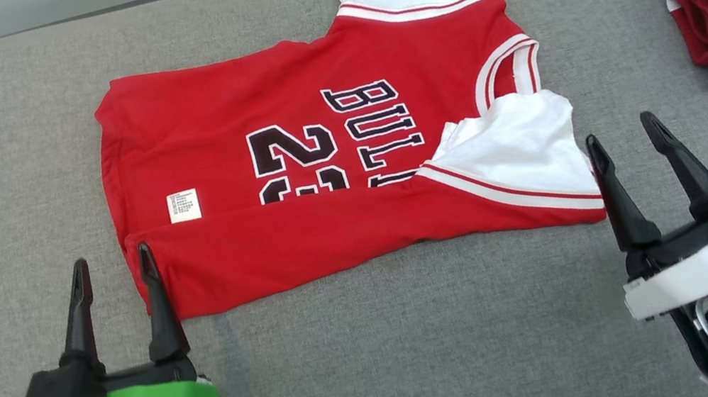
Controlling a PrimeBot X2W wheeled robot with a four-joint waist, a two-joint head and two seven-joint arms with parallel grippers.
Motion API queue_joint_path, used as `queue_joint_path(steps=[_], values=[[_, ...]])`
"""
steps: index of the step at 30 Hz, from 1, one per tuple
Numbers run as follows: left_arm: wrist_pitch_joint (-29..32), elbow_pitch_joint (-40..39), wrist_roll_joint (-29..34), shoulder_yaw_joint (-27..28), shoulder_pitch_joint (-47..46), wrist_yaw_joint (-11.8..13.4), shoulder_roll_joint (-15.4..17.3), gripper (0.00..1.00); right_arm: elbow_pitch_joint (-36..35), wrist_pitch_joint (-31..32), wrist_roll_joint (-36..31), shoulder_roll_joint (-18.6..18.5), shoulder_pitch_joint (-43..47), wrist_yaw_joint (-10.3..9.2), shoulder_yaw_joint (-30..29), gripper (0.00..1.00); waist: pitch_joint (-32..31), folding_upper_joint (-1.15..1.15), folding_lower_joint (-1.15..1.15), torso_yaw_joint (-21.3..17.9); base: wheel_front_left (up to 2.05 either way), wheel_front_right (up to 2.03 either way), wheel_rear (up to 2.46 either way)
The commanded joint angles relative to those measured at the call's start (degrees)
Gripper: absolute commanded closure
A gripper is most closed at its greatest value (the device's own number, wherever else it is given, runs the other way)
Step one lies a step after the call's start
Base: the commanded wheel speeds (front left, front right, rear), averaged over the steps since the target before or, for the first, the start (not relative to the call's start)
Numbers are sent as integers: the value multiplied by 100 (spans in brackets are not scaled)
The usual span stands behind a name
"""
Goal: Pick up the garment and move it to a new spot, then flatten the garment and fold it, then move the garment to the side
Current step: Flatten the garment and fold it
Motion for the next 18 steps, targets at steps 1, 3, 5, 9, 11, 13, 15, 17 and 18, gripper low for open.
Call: queue_joint_path(steps=[1,3,5,9,11,13,15,17,18], values=[[-25,-43,70,-9,147,49,-16,0,-91,-12,-20,59,156,-10,-34,0,-72,0,0,-60,0,0,0],[-26,-60,65,-35,253,79,-24,0,-180,-12,-58,108,317,-10,-47,0,-87,0,0,-81,0,0,0],[-27,-25,85,-49,330,97,-30,0,-221,-13,-77,151,425,-10,-38,0,-101,0,0,-103,0,0,0],[-27,145,70,-49,357,93,-34,0,-230,-13,-74,176,495,-10,-14,0,-117,0,0,-133,0,0,0],[-23,262,68,-65,336,79,-34,0,-201,-13,-56,171,511,-10,-10,0,-118,0,0,-138,0,0,0],[-23,425,1,-84,282,29,-36,0,-109,12,-26,149,524,-10,-15,0,-100,0,0,-133,0,0,0],[-22,644,-79,-85,195,-43,-30,0,11,28,-17,108,501,-9,21,0,-47,0,0,-122,0,0,0],[-23,911,-162,-63,84,-114,-19,0,162,46,27,98,460,-10,30,0,34,0,0,-107,0,0,0],[-23,1213,-256,-18,-24,-159,-4,0,389,64,71,76,393,-10,54,0,113,0,0,-106,0,0,0]])
